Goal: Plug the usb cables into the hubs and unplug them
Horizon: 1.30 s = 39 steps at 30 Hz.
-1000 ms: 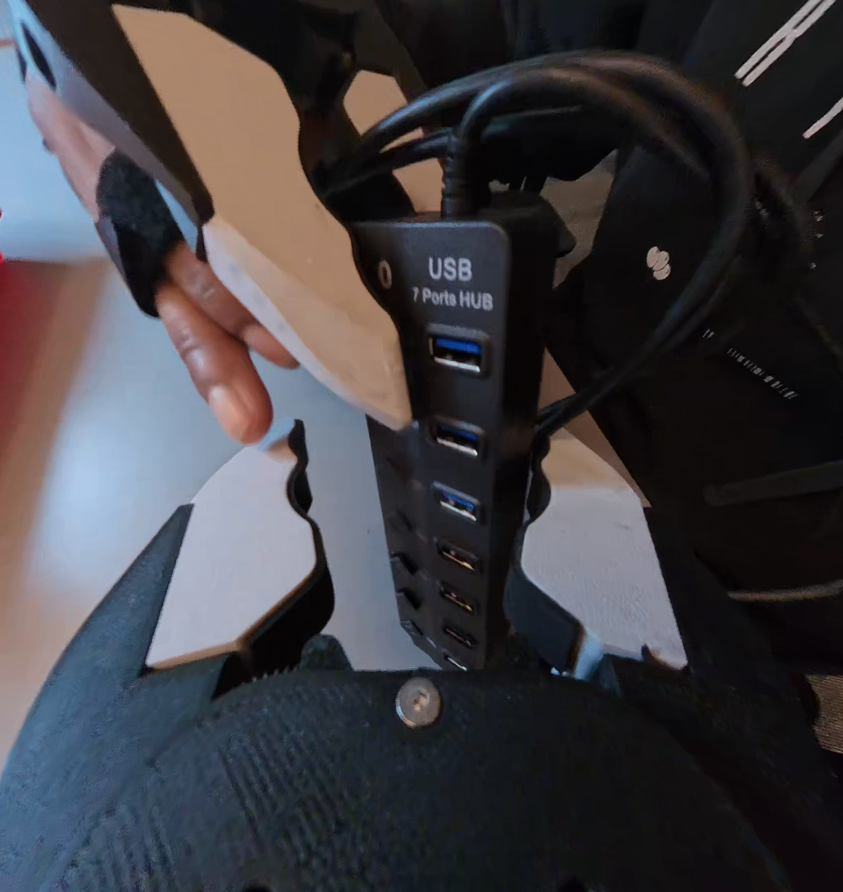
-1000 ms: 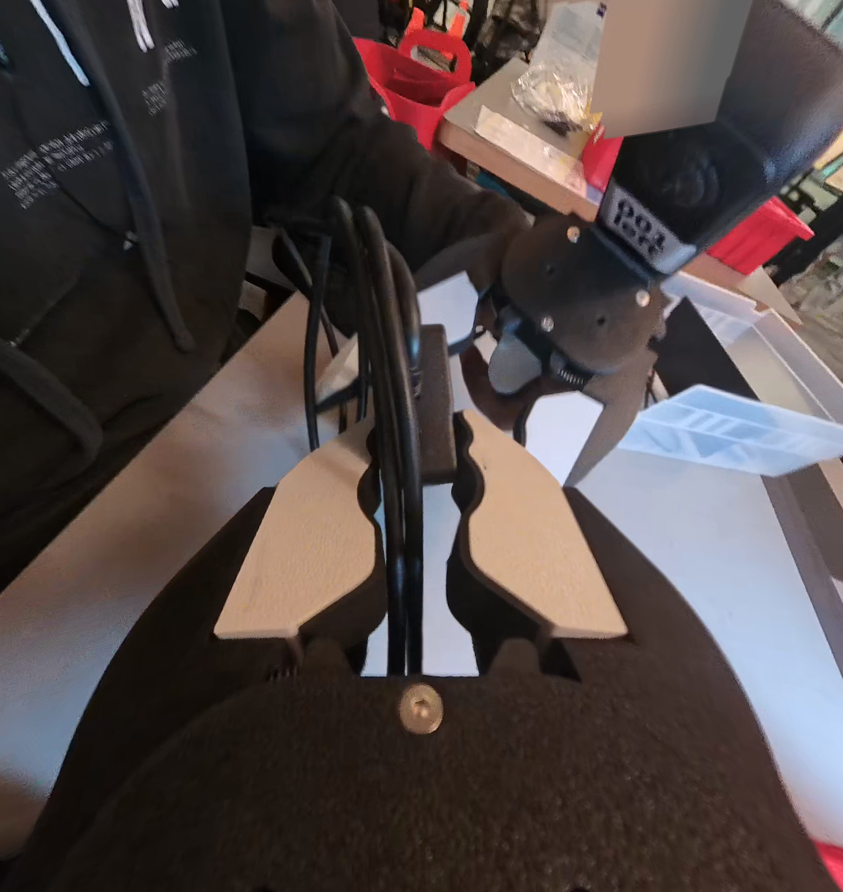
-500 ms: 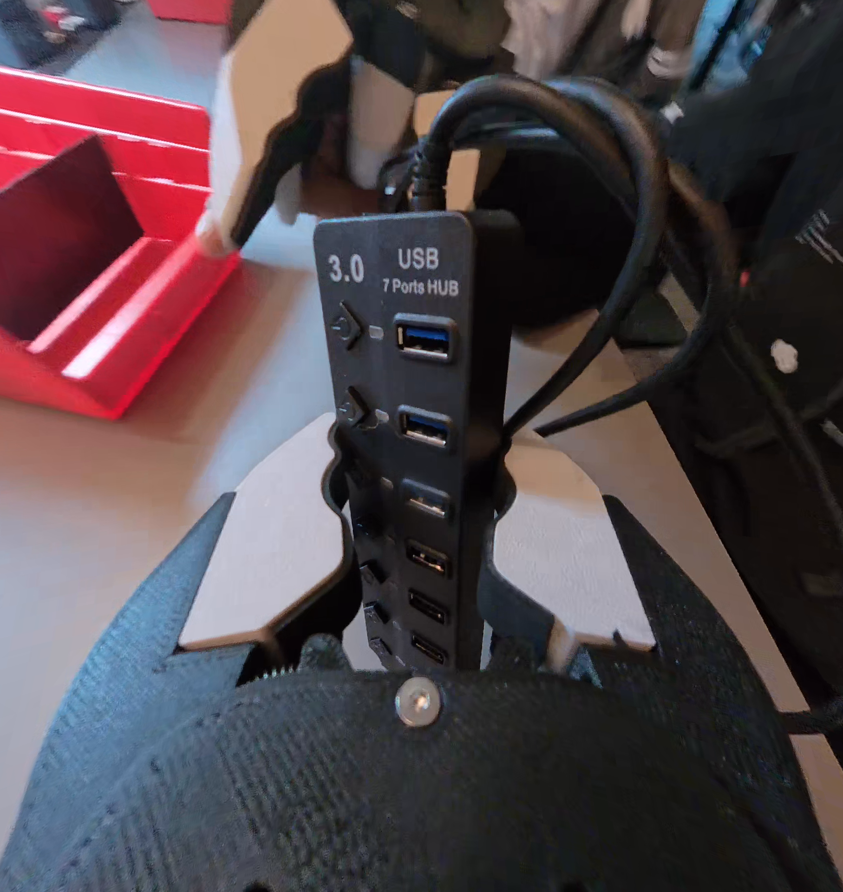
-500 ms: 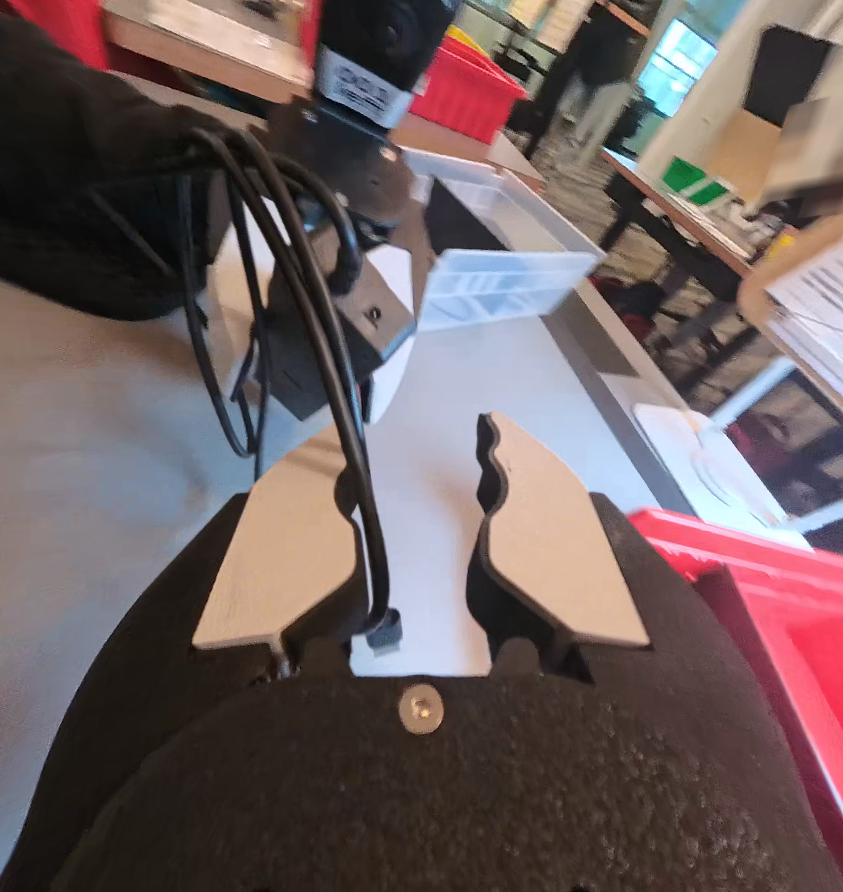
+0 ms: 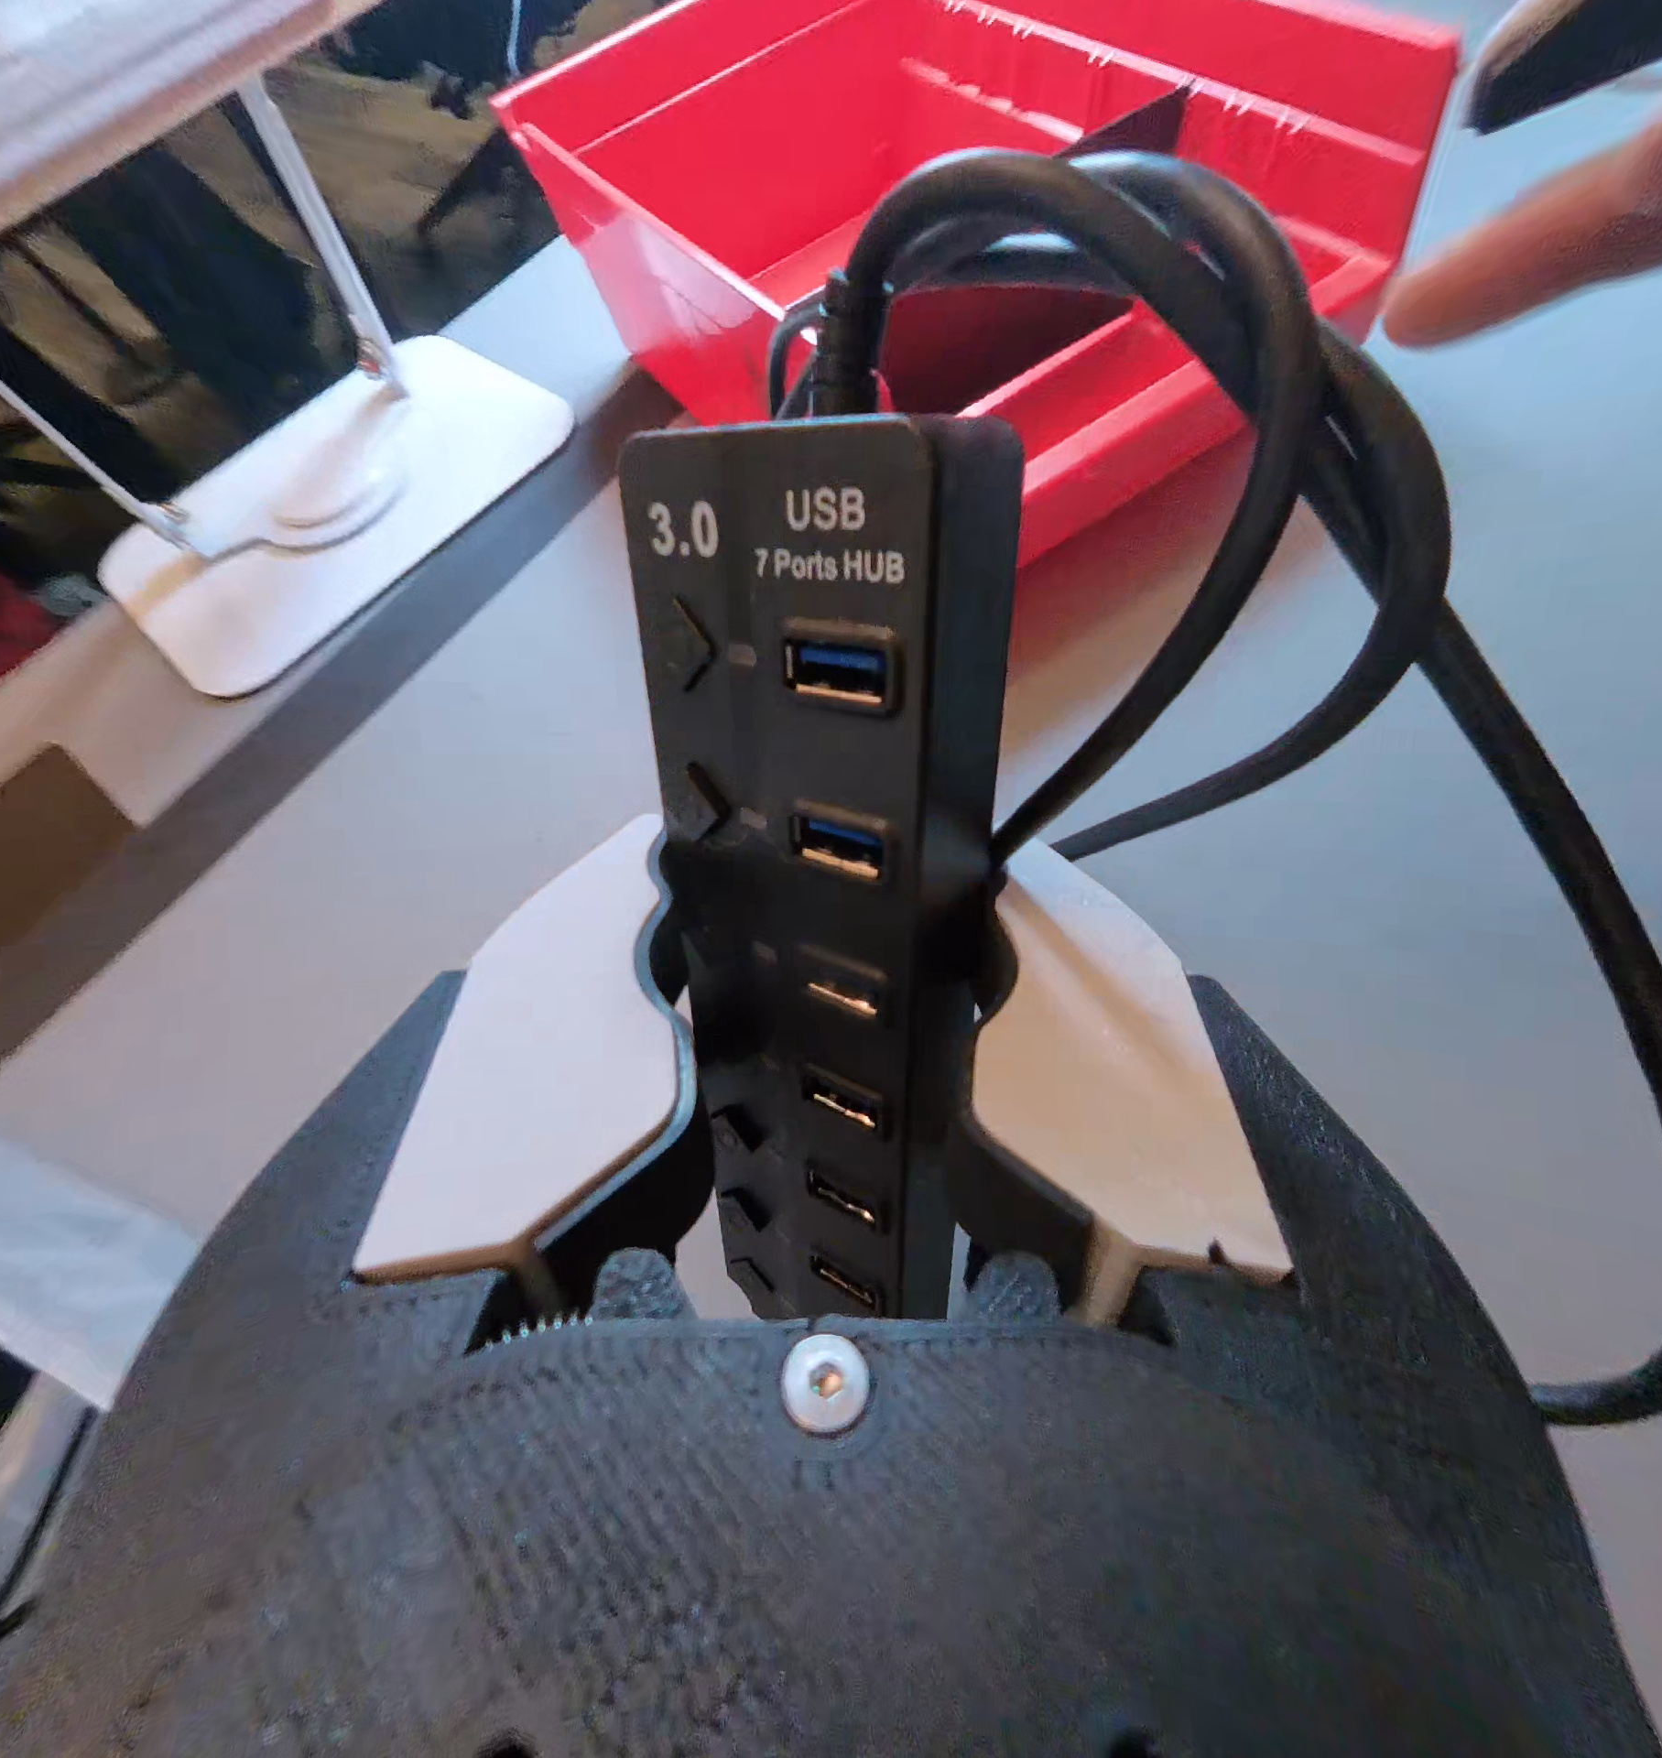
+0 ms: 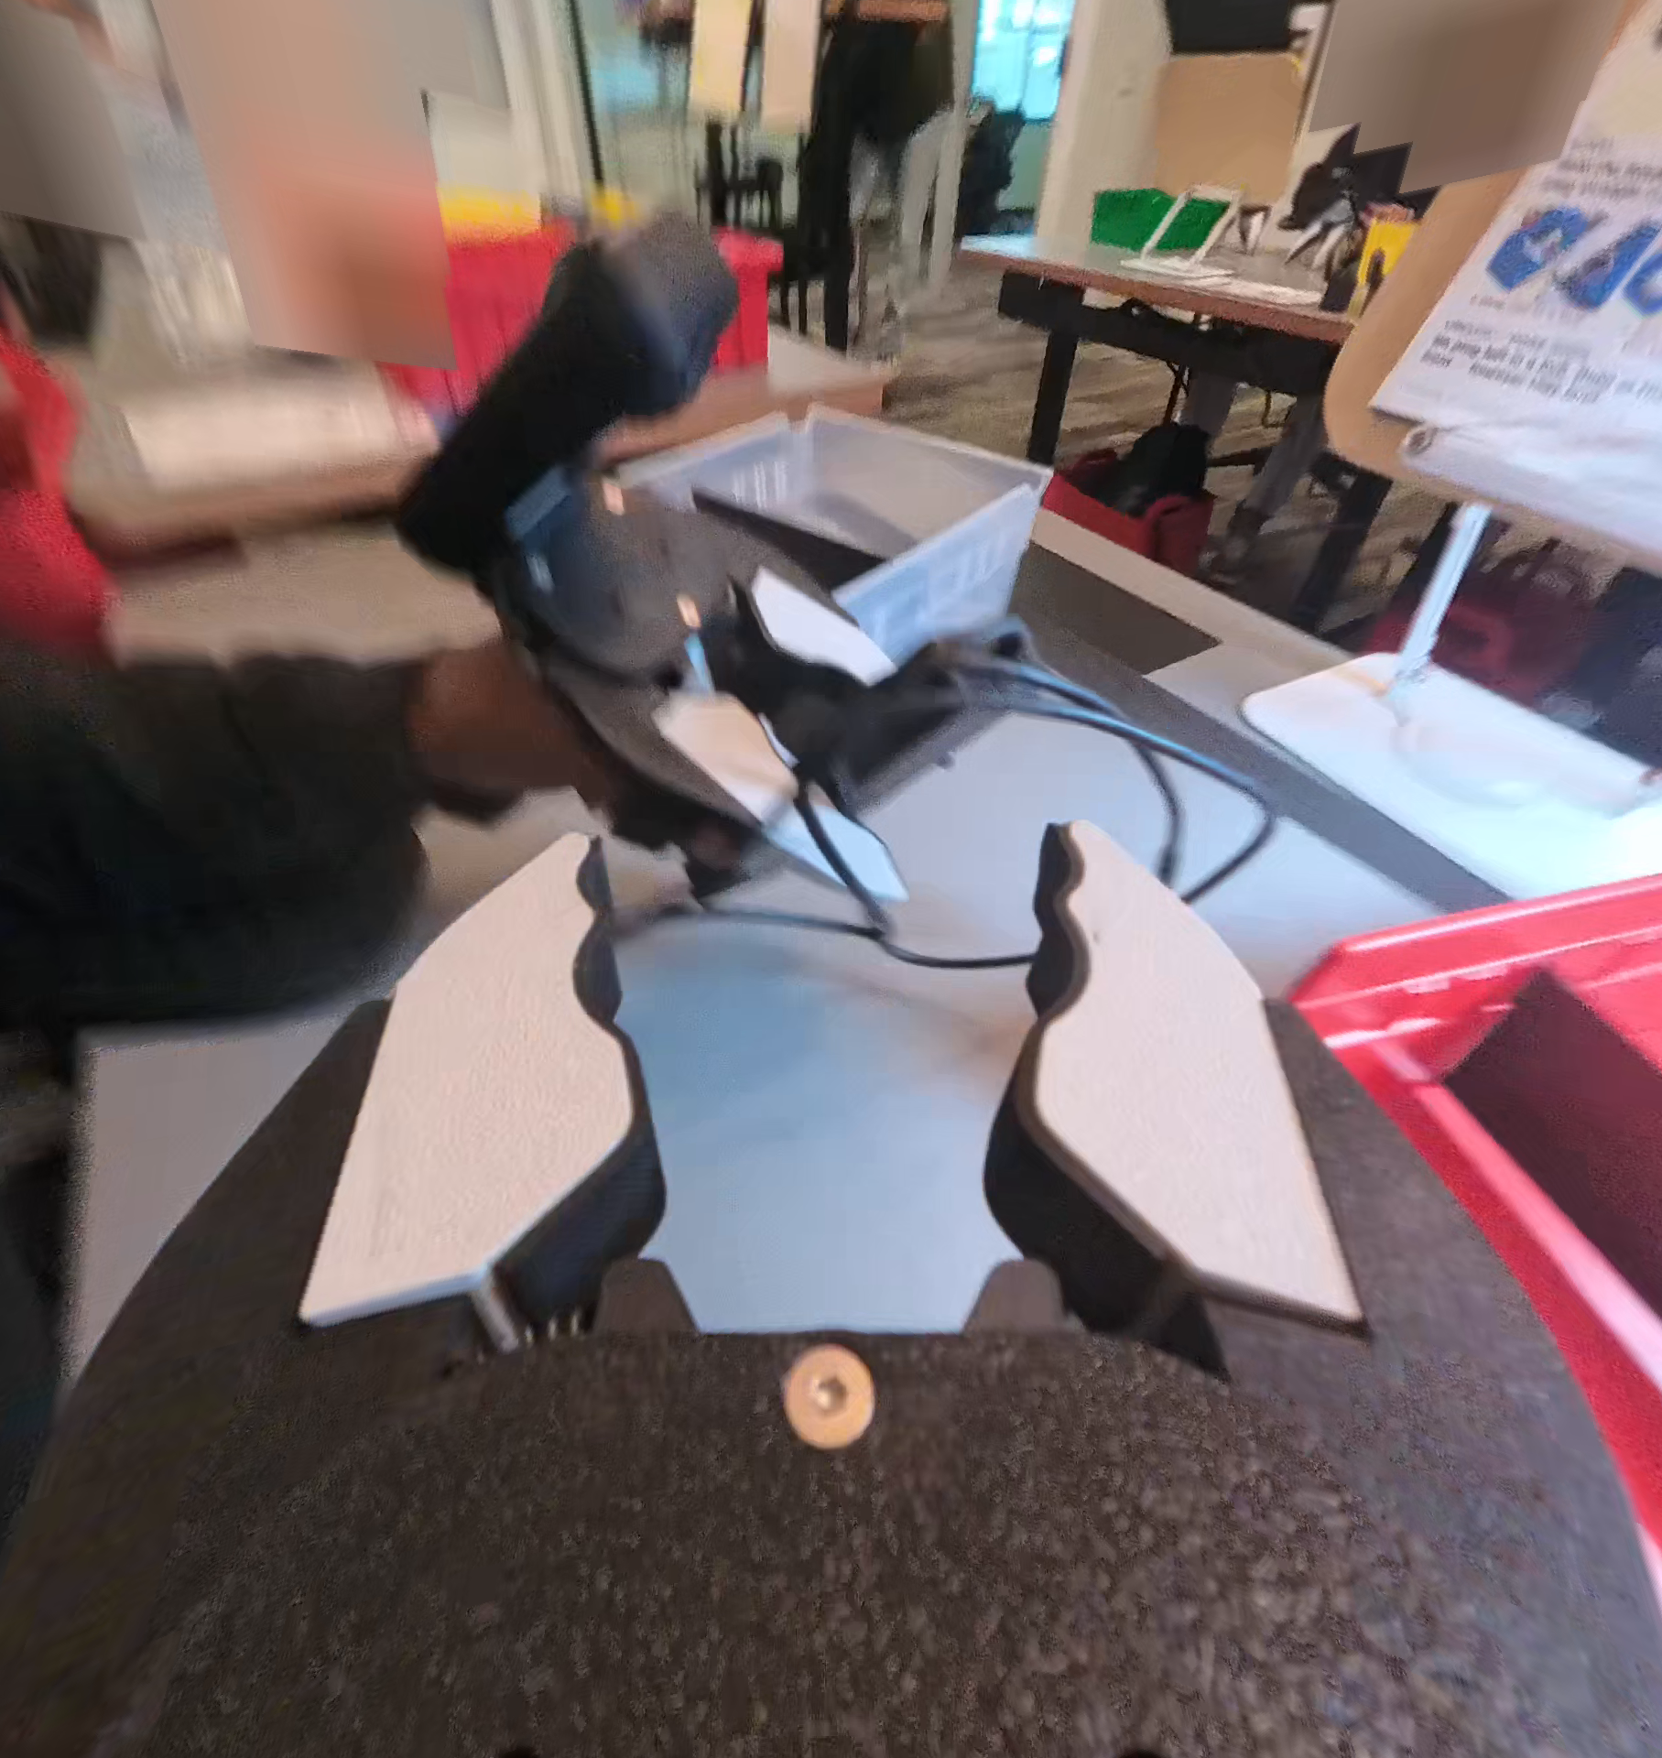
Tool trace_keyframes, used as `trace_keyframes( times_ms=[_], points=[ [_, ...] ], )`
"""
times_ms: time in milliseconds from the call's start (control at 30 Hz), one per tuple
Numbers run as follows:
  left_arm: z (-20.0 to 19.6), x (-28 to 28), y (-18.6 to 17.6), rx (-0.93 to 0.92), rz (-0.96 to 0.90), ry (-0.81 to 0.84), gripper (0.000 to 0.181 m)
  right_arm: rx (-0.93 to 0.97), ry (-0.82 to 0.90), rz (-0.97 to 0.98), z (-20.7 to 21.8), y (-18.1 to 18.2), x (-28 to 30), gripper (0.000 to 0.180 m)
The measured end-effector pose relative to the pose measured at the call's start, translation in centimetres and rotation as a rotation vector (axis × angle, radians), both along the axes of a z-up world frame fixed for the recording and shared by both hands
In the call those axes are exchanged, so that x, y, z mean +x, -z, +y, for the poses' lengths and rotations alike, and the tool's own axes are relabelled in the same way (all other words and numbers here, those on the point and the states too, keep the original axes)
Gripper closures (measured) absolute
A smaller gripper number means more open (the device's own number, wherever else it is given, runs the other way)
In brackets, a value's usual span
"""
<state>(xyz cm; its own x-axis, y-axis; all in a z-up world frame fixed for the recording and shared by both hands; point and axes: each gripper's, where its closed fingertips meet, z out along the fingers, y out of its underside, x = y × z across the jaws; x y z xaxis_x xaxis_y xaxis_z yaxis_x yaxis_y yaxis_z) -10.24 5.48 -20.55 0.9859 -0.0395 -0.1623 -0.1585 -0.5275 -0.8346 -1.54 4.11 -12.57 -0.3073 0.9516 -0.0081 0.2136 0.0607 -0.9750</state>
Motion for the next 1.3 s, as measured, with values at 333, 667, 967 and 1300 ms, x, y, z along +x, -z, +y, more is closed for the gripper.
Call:
trace_keyframes(
  times_ms=[333, 667, 967, 1300],
  points=[
    [0.1, 2.8, -0.2, -0.01, 0.048, 0.156, 0.122, 0.282, 0.201, -0.038, 4.9, 3.7, -2.2, 0.084],
    [-1.1, 7.1, -1.1, 0.041, -0.109, 0.423, 0.122, 0.268, 0.084, -0.294, 5.6, 9.9, -2.1, 0.084],
    [-4.1, 10.3, 2.0, -0.15, -0.167, 0.699, 0.122, 0.458, -0.325, -0.029, -3.0, 8.7, -0.4, 0.088],
    [-2.2, 7.7, 2.8, -0.153, 0.183, 0.491, 0.122, 0.012, -0.281, -0.026, -2.4, 5.6, -0.9, 0.1]
  ],
)
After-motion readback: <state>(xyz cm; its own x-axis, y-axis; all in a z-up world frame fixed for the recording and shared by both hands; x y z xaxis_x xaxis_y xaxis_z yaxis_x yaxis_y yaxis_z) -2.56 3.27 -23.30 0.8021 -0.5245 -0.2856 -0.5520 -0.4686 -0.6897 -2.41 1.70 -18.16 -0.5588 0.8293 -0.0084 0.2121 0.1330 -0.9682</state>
